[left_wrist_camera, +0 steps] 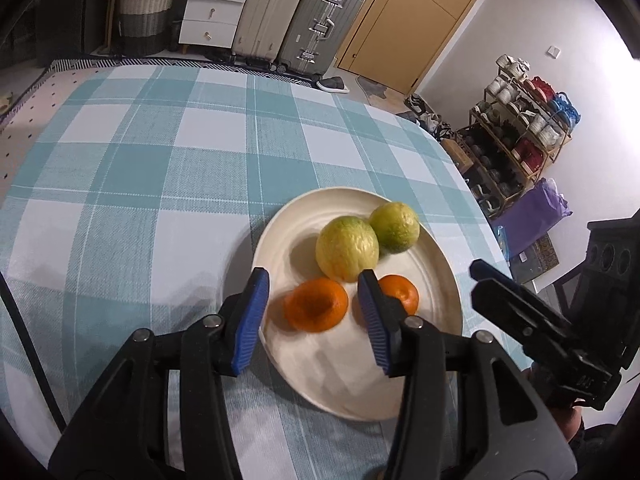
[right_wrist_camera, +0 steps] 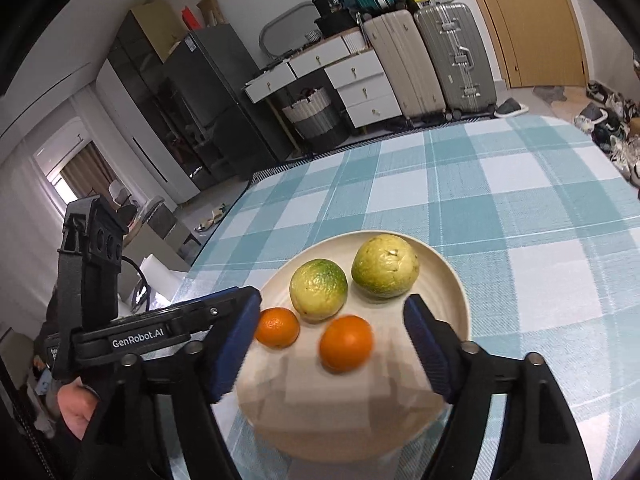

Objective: Organize fruits
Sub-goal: 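Place both oranges on the cream plate and open both tools, then move both tools back toward the tomatoes and plums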

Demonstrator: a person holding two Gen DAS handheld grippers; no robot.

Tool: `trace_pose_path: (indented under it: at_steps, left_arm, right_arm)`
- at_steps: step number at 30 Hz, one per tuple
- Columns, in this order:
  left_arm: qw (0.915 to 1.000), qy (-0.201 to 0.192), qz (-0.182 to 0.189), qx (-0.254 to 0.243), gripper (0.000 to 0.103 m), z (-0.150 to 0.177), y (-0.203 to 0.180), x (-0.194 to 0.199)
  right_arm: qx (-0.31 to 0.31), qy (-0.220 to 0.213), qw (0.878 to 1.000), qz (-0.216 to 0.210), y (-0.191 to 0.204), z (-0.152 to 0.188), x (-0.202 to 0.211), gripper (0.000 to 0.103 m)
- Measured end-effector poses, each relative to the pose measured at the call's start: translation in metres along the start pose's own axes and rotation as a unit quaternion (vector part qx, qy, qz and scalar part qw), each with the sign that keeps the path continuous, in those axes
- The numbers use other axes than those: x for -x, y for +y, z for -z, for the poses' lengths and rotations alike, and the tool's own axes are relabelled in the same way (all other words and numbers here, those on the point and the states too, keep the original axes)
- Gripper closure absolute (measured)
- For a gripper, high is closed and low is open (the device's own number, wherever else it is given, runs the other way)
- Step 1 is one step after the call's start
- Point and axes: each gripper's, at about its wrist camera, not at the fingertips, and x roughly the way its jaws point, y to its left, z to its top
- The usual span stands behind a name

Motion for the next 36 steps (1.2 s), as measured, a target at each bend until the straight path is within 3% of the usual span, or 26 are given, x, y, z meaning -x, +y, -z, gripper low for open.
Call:
trace_pose_path:
  at_steps: [2,11,14,20,24,36]
  left_arm:
    - [1.0000,-0.001,-0.008,-0.005,0.059,0.006,-0.004,0.006]
    - [0.9992,-0.006,-0.034,-0.019,0.057,0.034,-0.021,0.029]
    - [0.9991,-0.007,-0.036,-0.020,0.049,0.043,-0.028,0.036]
    - [0.9991,-0.009,-0.039,-0.017,0.043,0.059,-0.035,0.049]
    - [0.9986,-0.010,-0.047,-0.022,0.028,0.070,-0.040,0.056]
    - [0.9977,-0.004,-0.059,-0.031,0.021,0.105,-0.050,0.073]
  right_arm:
    - [0.004,-0.008,1.000,0.008,0.000,0.003,0.006,0.012]
    - [0.031,-0.028,0.999,0.020,0.005,0.018,0.031,0.005]
    - [0.048,-0.041,0.998,0.022,0.011,0.022,0.040,0.001]
    - [0.061,-0.052,0.996,0.024,0.018,0.031,0.055,0.000]
    - [0.071,-0.057,0.995,0.028,0.022,0.038,0.062,0.000]
    - [0.076,-0.055,0.994,0.049,0.023,0.067,0.084,0.000]
